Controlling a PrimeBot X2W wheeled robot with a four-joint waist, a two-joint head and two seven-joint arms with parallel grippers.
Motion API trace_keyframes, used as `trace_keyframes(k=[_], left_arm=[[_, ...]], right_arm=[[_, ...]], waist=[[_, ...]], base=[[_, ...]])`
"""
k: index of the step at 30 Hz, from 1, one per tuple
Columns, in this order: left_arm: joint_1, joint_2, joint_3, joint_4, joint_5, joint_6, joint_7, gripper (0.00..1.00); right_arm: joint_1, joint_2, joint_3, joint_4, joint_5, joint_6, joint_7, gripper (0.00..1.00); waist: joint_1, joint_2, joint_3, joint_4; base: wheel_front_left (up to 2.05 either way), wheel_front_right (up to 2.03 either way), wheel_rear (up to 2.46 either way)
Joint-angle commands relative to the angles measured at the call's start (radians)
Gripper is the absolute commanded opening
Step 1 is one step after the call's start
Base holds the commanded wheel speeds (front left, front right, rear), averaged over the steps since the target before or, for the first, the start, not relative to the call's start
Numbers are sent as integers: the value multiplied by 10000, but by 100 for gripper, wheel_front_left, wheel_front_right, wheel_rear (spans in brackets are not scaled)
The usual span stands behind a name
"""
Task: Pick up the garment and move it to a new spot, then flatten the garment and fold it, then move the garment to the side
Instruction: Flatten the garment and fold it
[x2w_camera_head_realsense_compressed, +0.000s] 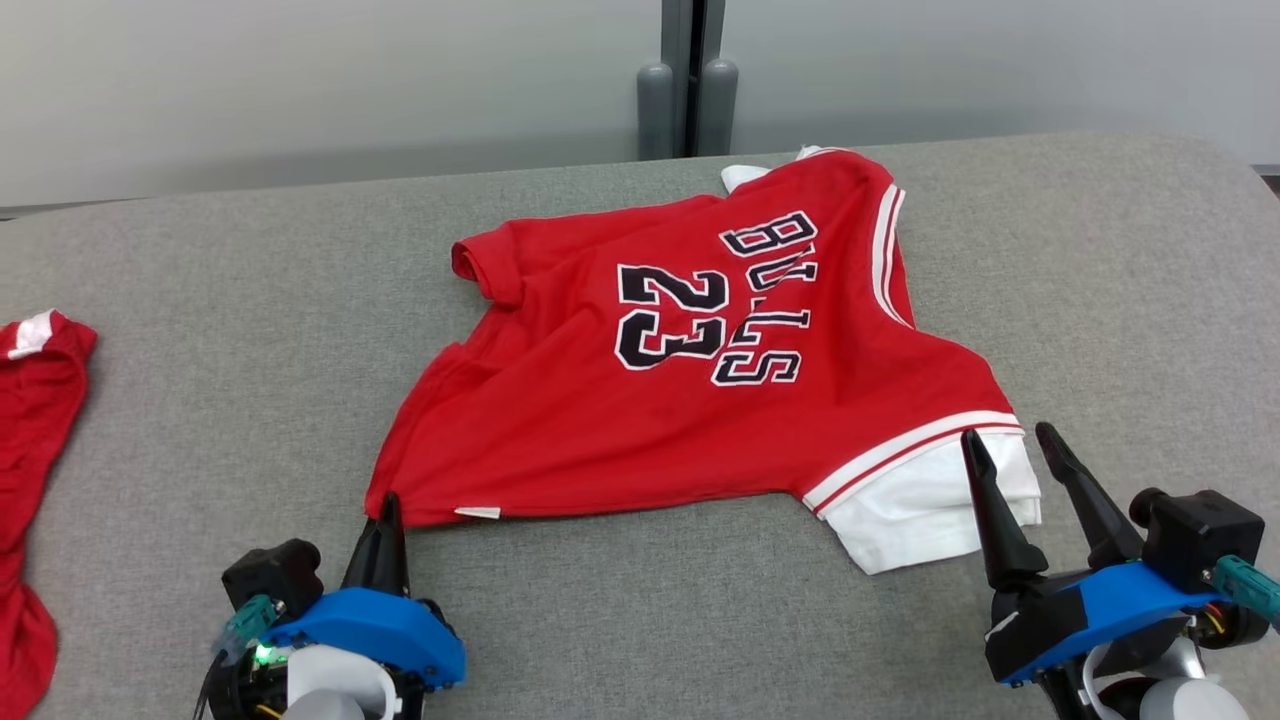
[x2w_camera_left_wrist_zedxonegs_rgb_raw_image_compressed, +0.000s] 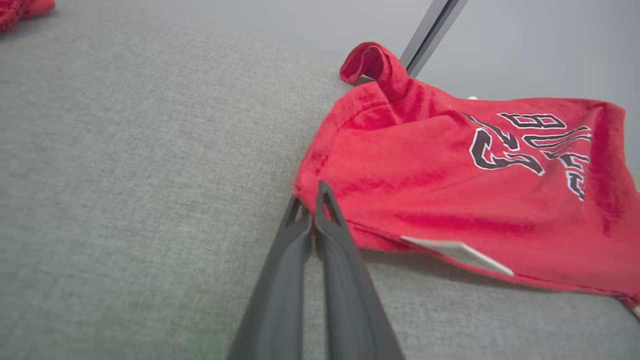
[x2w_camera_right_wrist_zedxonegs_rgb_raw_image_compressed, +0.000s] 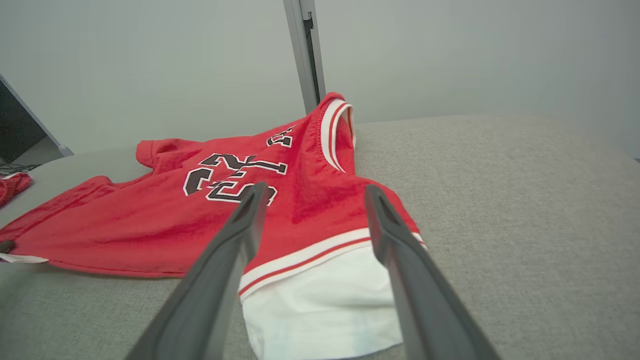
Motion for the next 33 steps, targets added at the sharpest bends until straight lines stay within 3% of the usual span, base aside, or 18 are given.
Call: trace_keyframes(k=[1,2,6,18,22,33], left_arm=[[246,67,-19,-285,9,118,69,71],[422,86,-45,-509,15,189,140,100],[959,199,-73,-1280,27,372,153,100],[1494,1021,-11,-2661,1018,243,-524,100],[1422,1350,-9,-2670,1399,-27,-590,100],[1573,1459,231,-2518,1489,-119,-625,100]], right_arm=[[128,-2,-19,-43,-18,5,21,100],[147,-2,-32,-50,-19,5,40,100],[213,-2,-149,-64,-13,5,100,100],[553,-1,-677,-196,-94,5,231,100],[633,-2,-846,-40,-92,5,173,100],[946,-2,-1022,522,-146,5,-8,100]], waist=[[0,-1,-98,78],[0,-1,-142,102],[0,-1,-340,204],[0,-1,-886,443],[0,-1,-1148,426],[0,-1,-1562,375]], base=[[0,0,0],[0,0,0],[0,0,0],[0,0,0],[0,0,0],[0,0,0]])
